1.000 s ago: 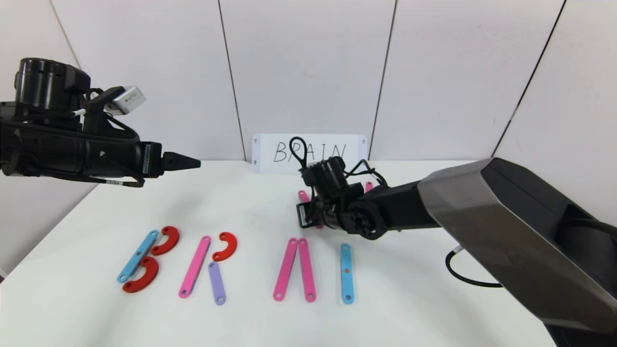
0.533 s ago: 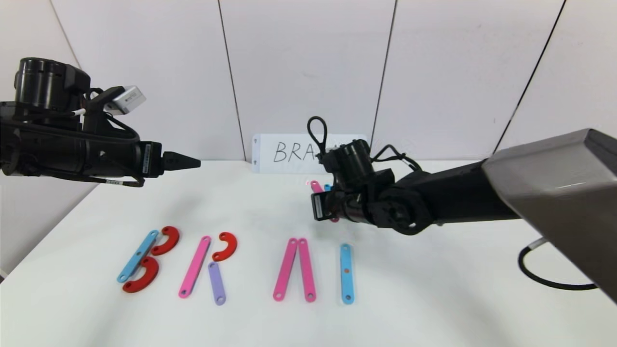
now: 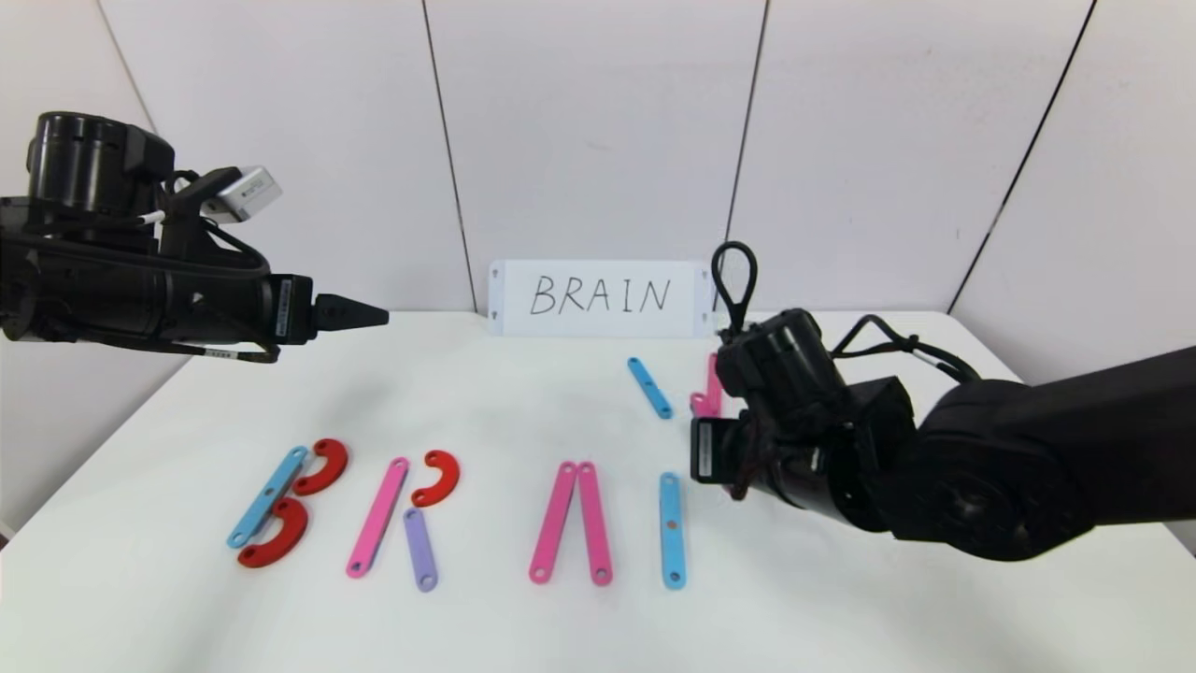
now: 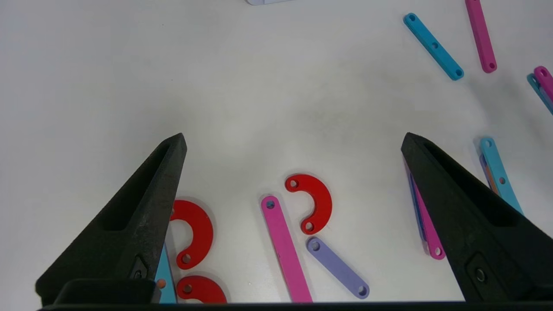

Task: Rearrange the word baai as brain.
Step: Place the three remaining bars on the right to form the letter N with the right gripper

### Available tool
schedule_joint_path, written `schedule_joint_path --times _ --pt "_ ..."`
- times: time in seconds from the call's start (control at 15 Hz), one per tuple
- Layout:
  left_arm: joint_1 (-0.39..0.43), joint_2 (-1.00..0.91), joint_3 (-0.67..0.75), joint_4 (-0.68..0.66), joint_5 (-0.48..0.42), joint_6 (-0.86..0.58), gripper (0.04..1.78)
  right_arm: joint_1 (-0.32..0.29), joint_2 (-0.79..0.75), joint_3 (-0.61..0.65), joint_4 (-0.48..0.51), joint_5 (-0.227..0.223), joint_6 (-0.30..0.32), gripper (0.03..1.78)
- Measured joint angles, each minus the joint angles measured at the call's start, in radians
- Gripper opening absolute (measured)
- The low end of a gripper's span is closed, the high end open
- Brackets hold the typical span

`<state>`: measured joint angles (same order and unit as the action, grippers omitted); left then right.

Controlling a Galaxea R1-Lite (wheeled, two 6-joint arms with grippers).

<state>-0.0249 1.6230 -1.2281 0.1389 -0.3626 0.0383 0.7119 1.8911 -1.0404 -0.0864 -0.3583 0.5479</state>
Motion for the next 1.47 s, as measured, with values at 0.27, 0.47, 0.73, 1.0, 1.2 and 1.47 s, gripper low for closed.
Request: schedule_joint_path --times 0.27,0.47,0.73,1.0,1.2,1.47 --pt "0.0 0.003 0.0 0.0 0.001 0.0 1.74 0.005 -0.03 0.15 -0.114 -0.011 0.008 0.3" --pt "-0.001 0.006 0.0 0.0 0.001 0.0 1.74 0.001 -0.025 0.216 -0.134 -0.012 0.014 0.3" --pt "-0.001 0.008 0.002 0.0 0.0 0.0 1.74 -0.011 0.005 0.245 -0.141 -0.013 0.024 0.3" --pt "-0.001 0.008 0.002 0.0 0.0 0.0 1.74 -0.032 0.041 0.245 -0.169 -0.015 0.026 0.3" --pt "-0.004 0.007 0.002 0.0 0.0 0.001 1.74 -0.044 0.053 0.245 -0.168 -0.024 0.026 0.38" --pt "-0.006 0.007 0.002 0.001 0.0 0.001 1.74 -0.044 0.051 0.247 -0.167 -0.024 0.026 0.85"
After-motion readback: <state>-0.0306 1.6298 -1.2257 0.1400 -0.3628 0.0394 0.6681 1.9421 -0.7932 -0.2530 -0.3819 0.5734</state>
